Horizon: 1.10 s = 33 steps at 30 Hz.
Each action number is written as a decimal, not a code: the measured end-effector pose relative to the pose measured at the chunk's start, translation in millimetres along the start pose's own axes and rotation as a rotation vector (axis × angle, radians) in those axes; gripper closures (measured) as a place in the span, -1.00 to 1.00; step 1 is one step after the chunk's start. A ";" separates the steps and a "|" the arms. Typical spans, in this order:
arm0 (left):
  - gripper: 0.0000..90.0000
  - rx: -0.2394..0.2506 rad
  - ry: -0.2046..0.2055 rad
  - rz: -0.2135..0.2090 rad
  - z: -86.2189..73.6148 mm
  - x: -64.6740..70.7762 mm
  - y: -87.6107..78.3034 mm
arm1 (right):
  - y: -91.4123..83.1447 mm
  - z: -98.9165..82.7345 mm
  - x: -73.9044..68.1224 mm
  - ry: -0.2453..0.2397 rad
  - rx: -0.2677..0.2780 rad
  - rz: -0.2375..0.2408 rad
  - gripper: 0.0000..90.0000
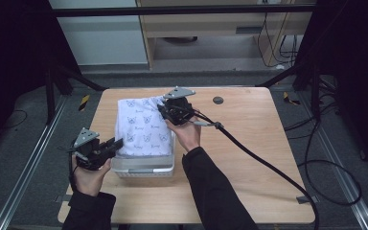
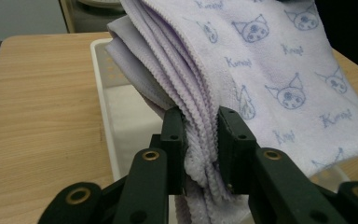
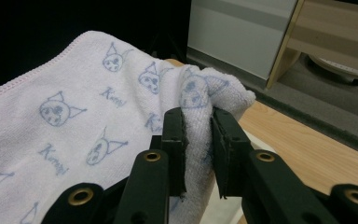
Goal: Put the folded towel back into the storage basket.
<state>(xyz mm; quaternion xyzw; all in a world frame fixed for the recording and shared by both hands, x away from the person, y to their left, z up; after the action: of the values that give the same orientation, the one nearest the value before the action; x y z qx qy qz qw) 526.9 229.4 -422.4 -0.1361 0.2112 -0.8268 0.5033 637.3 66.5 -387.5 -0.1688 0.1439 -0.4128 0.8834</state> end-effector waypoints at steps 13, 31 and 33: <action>0.62 -0.046 0.002 0.031 -13.4 -13.8 9.6 | 23.5 -18.1 -0.4 0.018 -0.037 0.010 0.70; 0.62 -0.112 0.035 0.042 -32.7 -12.5 29.7 | 40.3 -43.3 5.5 -0.027 -0.099 -0.030 0.69; 0.62 -0.120 0.038 0.043 -35.1 -11.6 32.5 | 40.9 -45.1 5.9 -0.031 -0.105 -0.035 0.69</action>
<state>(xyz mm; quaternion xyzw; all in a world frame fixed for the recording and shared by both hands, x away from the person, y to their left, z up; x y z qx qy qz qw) 542.0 234.0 -469.0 -0.1457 0.2729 -0.8040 0.5078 651.1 78.5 -445.9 -0.2237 0.1489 -0.4172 0.8682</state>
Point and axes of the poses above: each handheld gripper's, and its own axes: y roughly forward along the jaws, z roughly out of its top, x roughly to its right, the point moved 10 cm from there along y, roughly forward along the jaws, and after that the axes turned 8 degrees about y, right-handed, at the moved point
